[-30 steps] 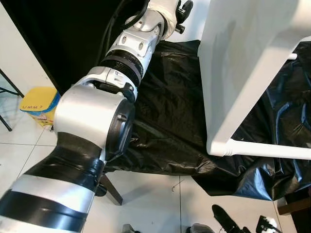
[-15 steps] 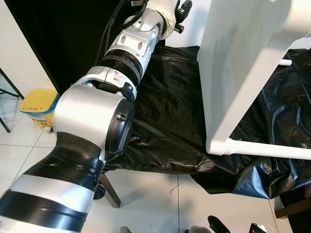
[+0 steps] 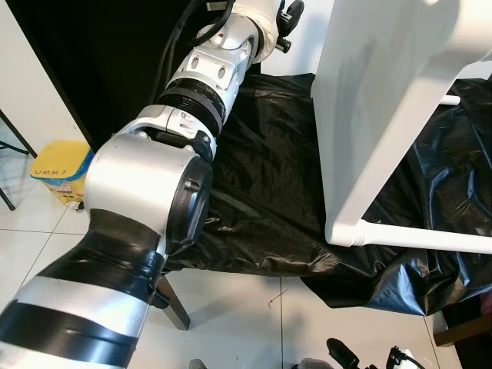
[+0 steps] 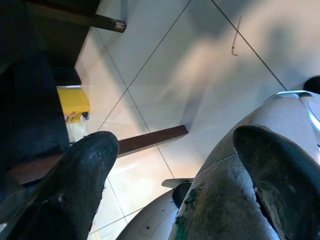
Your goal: Building children table
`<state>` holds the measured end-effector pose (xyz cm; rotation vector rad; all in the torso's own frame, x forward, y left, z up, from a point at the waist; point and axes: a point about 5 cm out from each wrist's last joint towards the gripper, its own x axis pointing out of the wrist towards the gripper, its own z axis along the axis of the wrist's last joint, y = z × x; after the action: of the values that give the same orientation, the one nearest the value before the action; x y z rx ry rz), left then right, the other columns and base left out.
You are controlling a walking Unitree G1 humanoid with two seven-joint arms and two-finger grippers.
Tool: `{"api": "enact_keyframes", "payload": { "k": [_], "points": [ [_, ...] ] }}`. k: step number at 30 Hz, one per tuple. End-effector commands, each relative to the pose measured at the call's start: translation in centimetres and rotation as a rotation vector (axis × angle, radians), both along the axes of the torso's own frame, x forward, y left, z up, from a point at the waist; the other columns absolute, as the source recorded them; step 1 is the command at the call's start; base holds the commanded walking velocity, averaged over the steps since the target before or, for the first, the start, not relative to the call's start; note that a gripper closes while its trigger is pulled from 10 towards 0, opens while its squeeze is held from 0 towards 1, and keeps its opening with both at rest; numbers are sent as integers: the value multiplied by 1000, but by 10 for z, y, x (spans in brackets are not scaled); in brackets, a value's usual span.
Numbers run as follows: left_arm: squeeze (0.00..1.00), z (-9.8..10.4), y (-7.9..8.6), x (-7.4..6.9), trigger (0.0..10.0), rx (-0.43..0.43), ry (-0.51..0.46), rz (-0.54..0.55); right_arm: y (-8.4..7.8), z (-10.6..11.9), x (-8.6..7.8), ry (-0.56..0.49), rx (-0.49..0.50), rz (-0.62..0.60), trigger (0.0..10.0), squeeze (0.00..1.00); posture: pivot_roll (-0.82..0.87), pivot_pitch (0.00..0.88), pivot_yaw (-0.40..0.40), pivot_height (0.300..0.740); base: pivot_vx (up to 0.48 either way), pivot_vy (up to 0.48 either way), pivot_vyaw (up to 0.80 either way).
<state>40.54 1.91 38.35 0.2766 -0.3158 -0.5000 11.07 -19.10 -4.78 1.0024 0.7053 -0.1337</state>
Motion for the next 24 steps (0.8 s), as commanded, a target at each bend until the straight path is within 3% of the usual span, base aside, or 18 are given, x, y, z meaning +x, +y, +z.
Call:
{"api": "enact_keyframes", "payload": {
  "k": [1,4,5,6,7,8,9,11,12,13,15,17,24],
  "points": [
    [0,1,-1,0,10000,7,0,-1,6,102,-89,-503,-201,-289,10000,0,-361,225,340,740,0,0,0],
    [0,1,-1,0,10000,7,0,-1,6,102,-89,-503,-201,-289,10000,0,-361,225,340,740,0,0,0],
    [0,1,-1,-1,10000,6,-1,-3,8,102,-91,-515,-185,-267,10000,0,-361,0,0,740,0,0,0],
    [0,-22,23,9,10000,14,45,36,30,6,-37,-132,-178,37,10000,0,-145,0,0,740,0,0,0],
    [0,-22,23,9,10000,14,45,36,30,6,-37,-132,-178,37,10000,0,-145,0,0,740,0,0,0],
    [0,-40,41,15,10000,22,80,65,20,-36,-3,125,-431,310,10000,0,-145,0,0,740,0,0,0],
    [0,-57,57,19,10000,31,115,93,-10,-48,17,284,-683,438,10000,0,-135,0,0,740,0,0,0],
    [0,-57,57,19,10000,31,115,93,-10,-48,17,284,-683,438,10000,0,-135,0,0,740,0,0,0],
    [0,-72,68,20,10000,37,140,117,-31,-47,25,365,-830,486,10000,0,-136,0,0,740,0,0,0],
    [0,-84,74,21,10000,22,168,136,-30,-49,21,377,-833,499,10000,0,-137,0,0,740,0,0,0],
    [0,-84,74,21,10000,22,168,136,-30,-49,21,377,-833,499,10000,0,-137,0,0,740,0,0,0],
    [0,-108,88,22,10000,-7,214,186,-29,-51,16,392,-837,523,10000,0,-138,0,0,740,0,0,0],
    [0,-127,102,21,10000,-71,240,240,-22,-53,15,381,-853,580,10000,0,-134,0,0,740,0,0,0]
  ]
}}
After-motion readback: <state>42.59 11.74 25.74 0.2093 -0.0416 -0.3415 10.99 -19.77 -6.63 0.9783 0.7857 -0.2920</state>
